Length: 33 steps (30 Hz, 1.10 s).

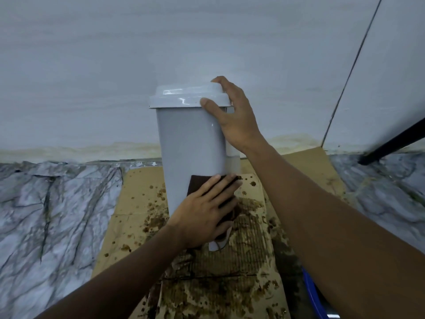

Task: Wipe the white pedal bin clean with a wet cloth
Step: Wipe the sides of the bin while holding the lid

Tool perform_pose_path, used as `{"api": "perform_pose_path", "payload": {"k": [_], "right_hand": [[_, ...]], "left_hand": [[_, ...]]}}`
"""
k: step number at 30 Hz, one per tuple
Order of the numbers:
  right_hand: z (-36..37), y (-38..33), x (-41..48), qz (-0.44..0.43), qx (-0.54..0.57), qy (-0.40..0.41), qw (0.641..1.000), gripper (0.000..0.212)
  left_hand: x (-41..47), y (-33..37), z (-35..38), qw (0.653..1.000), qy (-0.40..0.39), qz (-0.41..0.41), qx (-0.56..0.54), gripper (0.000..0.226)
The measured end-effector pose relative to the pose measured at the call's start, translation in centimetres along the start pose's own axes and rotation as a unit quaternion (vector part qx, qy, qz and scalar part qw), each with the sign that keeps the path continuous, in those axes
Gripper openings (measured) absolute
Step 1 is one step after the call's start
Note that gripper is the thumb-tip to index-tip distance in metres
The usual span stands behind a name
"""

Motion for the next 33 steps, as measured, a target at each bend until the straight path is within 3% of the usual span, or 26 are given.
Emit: {"api": "perform_pose_path", "payload": {"k": [8,10,14,18,21,26,33], "right_hand": [[1.0,-0.3,-0.3,0.003,-0.012,-0.002,1.0,0.044],[0.8,-0.4,-0.1,0.007,-0.036,-0.003,0.999,0.045],[0.7,-0.7,0.3,0.022,-0.102,-0.002,0.995,0.045],[0.9,-1.3,0.0,0.026,-0.148,0.014,0.989,0.048],[1.4,-2.1,-0.8,0.009,-0.165,0.039,0.986,0.051],[3.1,-4.0,-3.2,-0.036,-0.169,0.057,0.983,0.055],[3.3,-6.1,-6.7,-0.075,-0.178,0.063,0.979,0.06]], "left_hand": [[-0.2,2.4,3.6,0.98,-0.132,0.13,0.069,0.061],[-0.8,1.3,2.3,0.986,-0.09,0.116,0.074,0.06],[-1.7,-3.4,-1.4,0.995,0.099,0.01,0.032,0.053],[-1.8,-7.5,-3.3,0.963,0.227,-0.121,-0.076,0.058],[-2.8,-8.7,-3.3,0.893,0.324,-0.245,-0.195,0.062],[-6.2,-9.8,-1.9,0.715,0.433,-0.429,-0.342,0.068],[-10.2,-11.8,-1.2,0.469,0.519,-0.533,-0.476,0.058]]}}
Point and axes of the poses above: each hand's wrist, its own x-axis towards the middle knuckle, its own z-axis out of the palm, y = z × x, the point moved 9 cm from there along x, towards the middle knuckle, and after that the axes turned 9 degrees about -x, right-handed, at the moved point
